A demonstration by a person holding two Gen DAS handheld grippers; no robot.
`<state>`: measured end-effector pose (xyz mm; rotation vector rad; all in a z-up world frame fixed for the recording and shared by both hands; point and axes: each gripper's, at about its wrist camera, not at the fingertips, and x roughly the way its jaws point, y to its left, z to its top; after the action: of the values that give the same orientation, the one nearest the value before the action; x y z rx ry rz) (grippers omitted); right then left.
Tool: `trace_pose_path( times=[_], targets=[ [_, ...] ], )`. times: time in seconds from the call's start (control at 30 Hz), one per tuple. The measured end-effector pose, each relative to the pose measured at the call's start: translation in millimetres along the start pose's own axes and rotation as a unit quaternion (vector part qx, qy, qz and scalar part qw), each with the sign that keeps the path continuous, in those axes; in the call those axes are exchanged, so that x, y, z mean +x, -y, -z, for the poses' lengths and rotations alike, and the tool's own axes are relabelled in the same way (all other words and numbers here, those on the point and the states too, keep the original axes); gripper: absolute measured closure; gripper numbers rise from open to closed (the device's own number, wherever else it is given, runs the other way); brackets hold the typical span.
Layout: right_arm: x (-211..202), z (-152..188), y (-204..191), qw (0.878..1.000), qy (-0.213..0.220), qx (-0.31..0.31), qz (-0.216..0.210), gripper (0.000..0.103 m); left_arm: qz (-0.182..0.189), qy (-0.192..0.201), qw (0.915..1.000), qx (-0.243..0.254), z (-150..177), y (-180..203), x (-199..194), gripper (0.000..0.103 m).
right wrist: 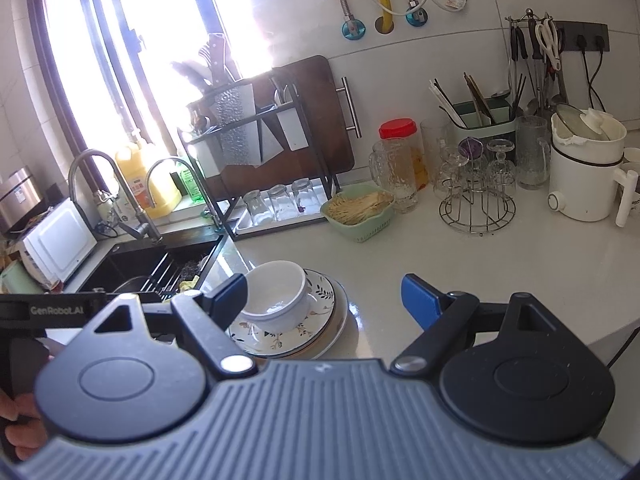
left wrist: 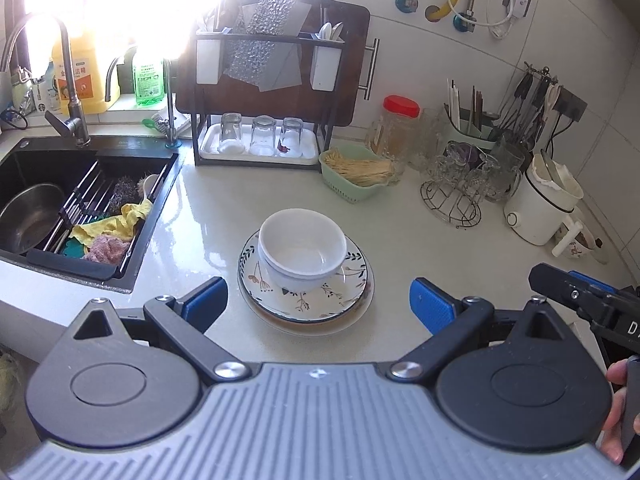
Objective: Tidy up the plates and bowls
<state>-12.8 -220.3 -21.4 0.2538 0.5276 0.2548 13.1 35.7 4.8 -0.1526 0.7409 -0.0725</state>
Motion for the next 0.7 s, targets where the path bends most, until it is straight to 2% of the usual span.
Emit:
trace_pose_path(
  times=[0.17,0.7],
  targets=[
    [-1.8,5.3,-3.9,1.000,-0.005,0.002,-0.002,0.018,-0.005,-0.010,0.9999,-0.008,6.2,-0.7,-3.0,0.004],
    [-11.9,7.8,2.1,1.000,0.002,0.009,0.007,0.018,-0.014,-0.006,0.9999,-0.008,16.2,-3.0,-20.4,0.004]
  ],
)
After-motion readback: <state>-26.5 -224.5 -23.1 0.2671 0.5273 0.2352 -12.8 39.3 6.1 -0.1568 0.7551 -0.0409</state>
